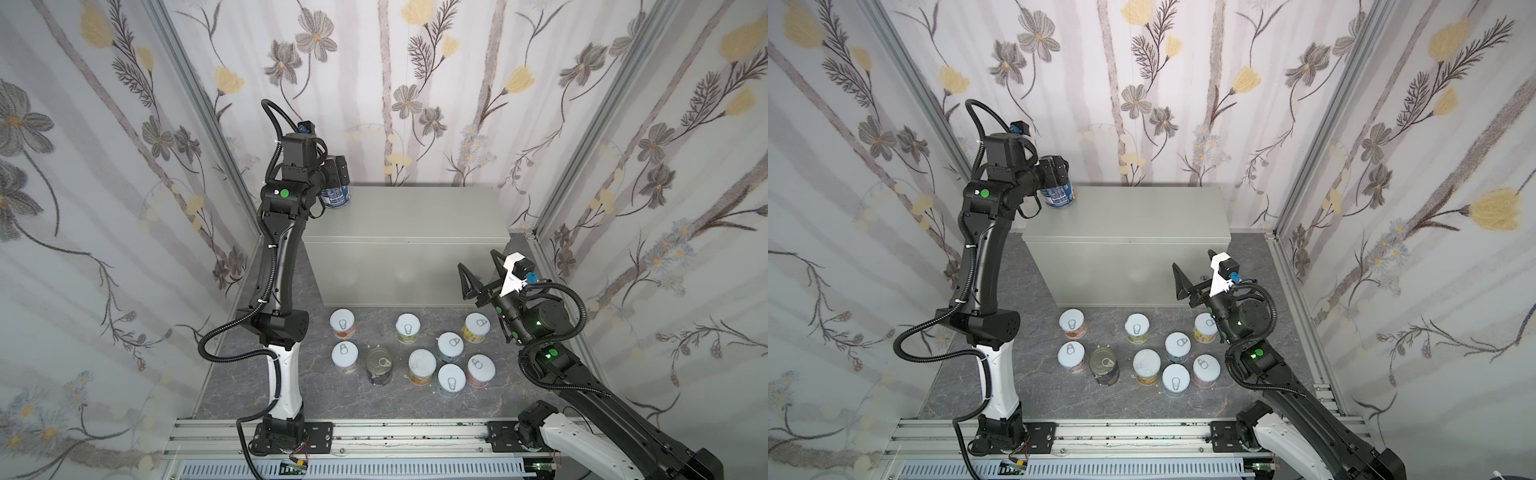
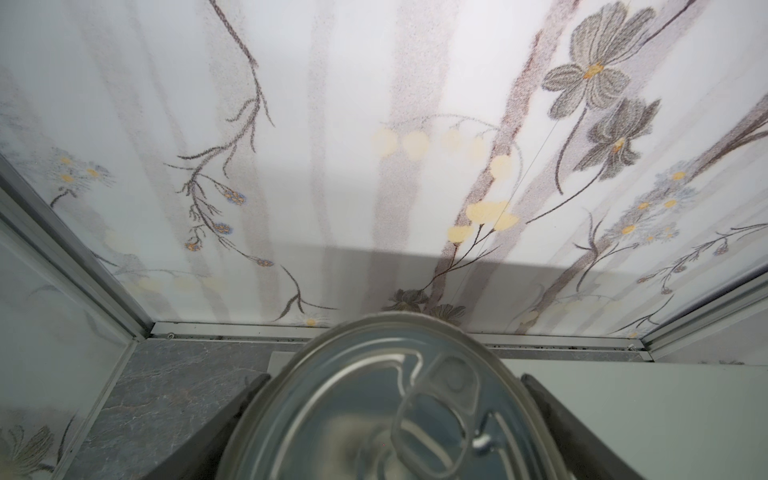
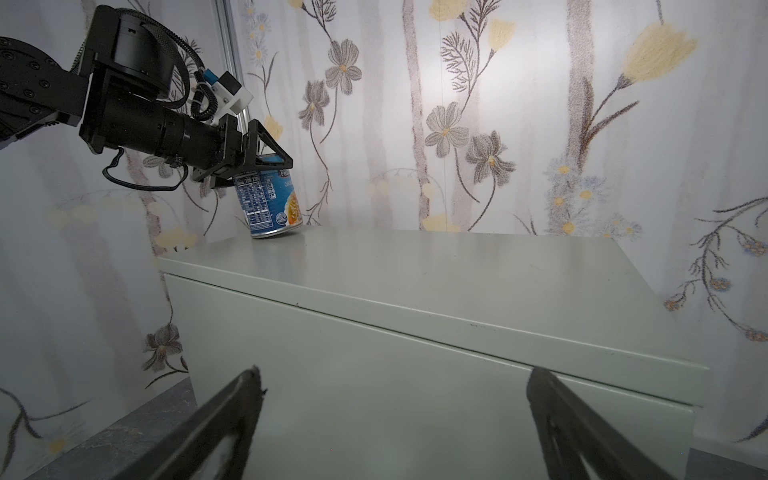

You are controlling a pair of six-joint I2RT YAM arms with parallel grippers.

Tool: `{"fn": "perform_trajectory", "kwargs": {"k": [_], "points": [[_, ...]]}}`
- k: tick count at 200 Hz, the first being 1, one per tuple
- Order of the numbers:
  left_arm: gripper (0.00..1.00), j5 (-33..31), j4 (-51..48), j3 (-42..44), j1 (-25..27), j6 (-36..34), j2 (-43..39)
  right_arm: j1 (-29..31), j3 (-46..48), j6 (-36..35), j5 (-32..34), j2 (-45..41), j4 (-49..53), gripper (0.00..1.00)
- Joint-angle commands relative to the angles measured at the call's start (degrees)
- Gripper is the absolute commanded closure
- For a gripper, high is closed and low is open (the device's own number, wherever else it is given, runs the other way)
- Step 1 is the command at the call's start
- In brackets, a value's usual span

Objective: Place and organize the canned foods onto the counter
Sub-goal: 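Lower the blue-labelled can onto the cabinet top's far corner with the left gripper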

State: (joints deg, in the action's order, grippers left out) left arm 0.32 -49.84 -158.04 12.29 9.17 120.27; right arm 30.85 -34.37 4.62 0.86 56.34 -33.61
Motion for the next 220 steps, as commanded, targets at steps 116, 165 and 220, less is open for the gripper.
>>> {"fn": "perform_trajectory", "kwargs": {"k": [116,165,220], "points": [[0.00,1.18,6.12,-0.69,0.42,-1.34,-0.47,0.04,0.26,-1.47,1.51,-0.78,0.91,0.00],[0.00,2.12,6.27,-0.69,0.36,-1.59,-0.46,0.05,0.30,-1.54,1.62,-0.73,0.91,0.00],[0.00,5.69,7.41,-0.69,0.34,-2.10,-0.82,0.09,0.45,-1.58,1.73,-1.03,1.00,0.00]]}}
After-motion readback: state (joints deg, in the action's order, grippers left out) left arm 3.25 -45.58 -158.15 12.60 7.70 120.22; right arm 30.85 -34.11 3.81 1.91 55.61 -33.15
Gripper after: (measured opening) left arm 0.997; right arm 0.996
